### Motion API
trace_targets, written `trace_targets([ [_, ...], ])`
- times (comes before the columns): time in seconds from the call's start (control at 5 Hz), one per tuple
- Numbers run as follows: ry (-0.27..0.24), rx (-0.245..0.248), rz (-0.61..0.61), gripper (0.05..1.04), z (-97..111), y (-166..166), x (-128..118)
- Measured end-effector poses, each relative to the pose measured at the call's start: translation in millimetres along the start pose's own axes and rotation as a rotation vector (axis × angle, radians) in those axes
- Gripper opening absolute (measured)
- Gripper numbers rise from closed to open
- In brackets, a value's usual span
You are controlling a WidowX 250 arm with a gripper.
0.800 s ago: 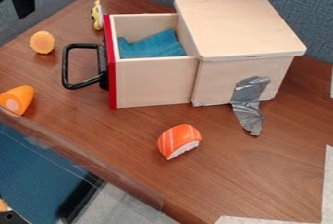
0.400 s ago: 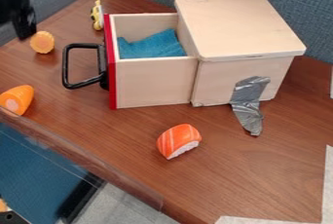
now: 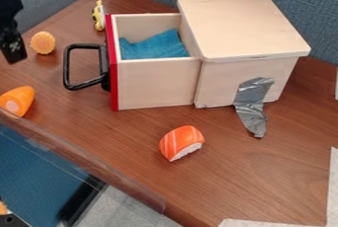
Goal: Close the drawer
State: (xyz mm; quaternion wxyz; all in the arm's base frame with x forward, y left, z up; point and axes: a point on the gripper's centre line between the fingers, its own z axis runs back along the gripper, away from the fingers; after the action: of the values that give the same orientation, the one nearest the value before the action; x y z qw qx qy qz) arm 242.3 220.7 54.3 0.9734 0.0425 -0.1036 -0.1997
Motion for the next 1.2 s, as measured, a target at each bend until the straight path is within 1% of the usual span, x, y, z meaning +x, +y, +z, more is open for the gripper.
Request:
trace_targets([
  [0.2, -0.011, -0.049, -0.119, 0.999, 0.5, -7.6, 1.4],
  [0.4, -0.013, -0.066, -0.181, 0.999, 0.3, -11.3, 3.8],
  [0.6, -0.012, -0.108, -0.221, 0.999, -0.4, -23.3, 16.3],
  [0.8, -0.01, -0.098, -0.245, 0.999, -1.5, -25.0, 23.0],
  [1.0, 0.0, -0.068, -0.259, 0.999, -9.6, -26.3, 28.1],
  [1.2, 0.039, -0.048, -0.281, 0.999, -26.8, -27.5, 27.9],
])
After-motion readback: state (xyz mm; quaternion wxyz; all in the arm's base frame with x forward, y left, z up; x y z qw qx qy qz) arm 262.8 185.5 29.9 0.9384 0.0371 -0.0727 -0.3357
